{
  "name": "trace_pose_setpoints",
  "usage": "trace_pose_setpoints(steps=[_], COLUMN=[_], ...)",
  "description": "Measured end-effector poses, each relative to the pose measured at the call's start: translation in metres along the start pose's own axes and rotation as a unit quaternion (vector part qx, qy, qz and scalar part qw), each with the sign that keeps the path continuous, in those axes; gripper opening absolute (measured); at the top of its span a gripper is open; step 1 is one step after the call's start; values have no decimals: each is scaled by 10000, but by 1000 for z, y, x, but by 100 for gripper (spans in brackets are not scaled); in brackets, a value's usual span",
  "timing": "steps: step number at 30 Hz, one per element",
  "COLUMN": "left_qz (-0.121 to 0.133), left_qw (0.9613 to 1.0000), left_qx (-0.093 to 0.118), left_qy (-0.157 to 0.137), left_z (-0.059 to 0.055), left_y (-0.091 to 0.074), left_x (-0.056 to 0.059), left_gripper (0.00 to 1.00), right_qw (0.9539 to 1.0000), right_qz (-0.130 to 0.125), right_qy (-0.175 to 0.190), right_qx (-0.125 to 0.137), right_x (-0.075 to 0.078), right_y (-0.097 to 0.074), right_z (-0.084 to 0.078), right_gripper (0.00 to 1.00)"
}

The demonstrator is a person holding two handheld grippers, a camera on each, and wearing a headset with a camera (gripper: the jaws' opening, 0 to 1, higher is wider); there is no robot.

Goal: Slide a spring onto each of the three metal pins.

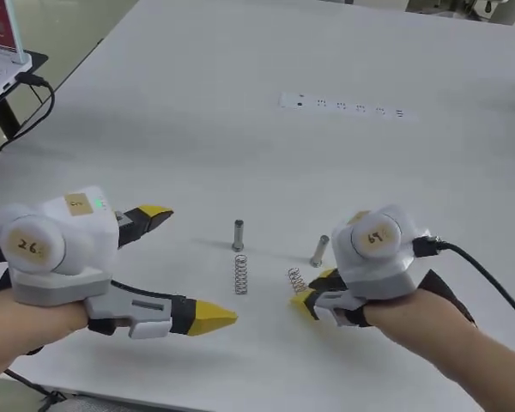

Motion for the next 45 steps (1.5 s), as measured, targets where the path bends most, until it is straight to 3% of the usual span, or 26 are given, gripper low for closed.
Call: trace_pose_setpoints(steps=[3, 6, 14, 21, 32, 39, 45], left_qz=[-5, -21, -63, -128, -113, -93, -342], left_qw=[10000, 10000, 10000, 9999, 9996, 9985, 9971], left_qx=[-9, -16, 0, 40, 182, 459, 594], left_qy=[-3, 7, 17, 48, 165, 297, 323], left_z=[-1, -1, 1, 5, 20, 38, 43], left_y=[0, 0, 1, 2, 3, 2, 6], left_x=[0, 2, 4, 6, 6, 9, 20], left_gripper=[98, 98, 98, 98, 98, 87, 76], right_qw=[10000, 9998, 9995, 9998, 9981, 9957, 9917], right_qz=[51, -65, -8, 75, 139, 259, 273], right_qy=[51, -169, -320, -169, -561, -787, -1185], right_qx=[7, 19, 8, 67, 211, 409, 422], right_x=[-1, 1, 0, 2, 2, -2, -2], right_y=[0, 0, -1, -14, -39, -59, -70], right_z=[-1, -1, -2, -4, 2, 13, 12], right_gripper=[13, 8, 7, 7, 7, 7, 7])
Point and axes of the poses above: the centre of the closed fingertips' face, and the gripper's own axes: y roughly forward along the fingers, x roughly to its right, z roughly out of its top, the point moved 1 cm from there along -y, roughly backward along the fingers, and after that the axes turned 12 degrees about y, right-handed, at the moved point
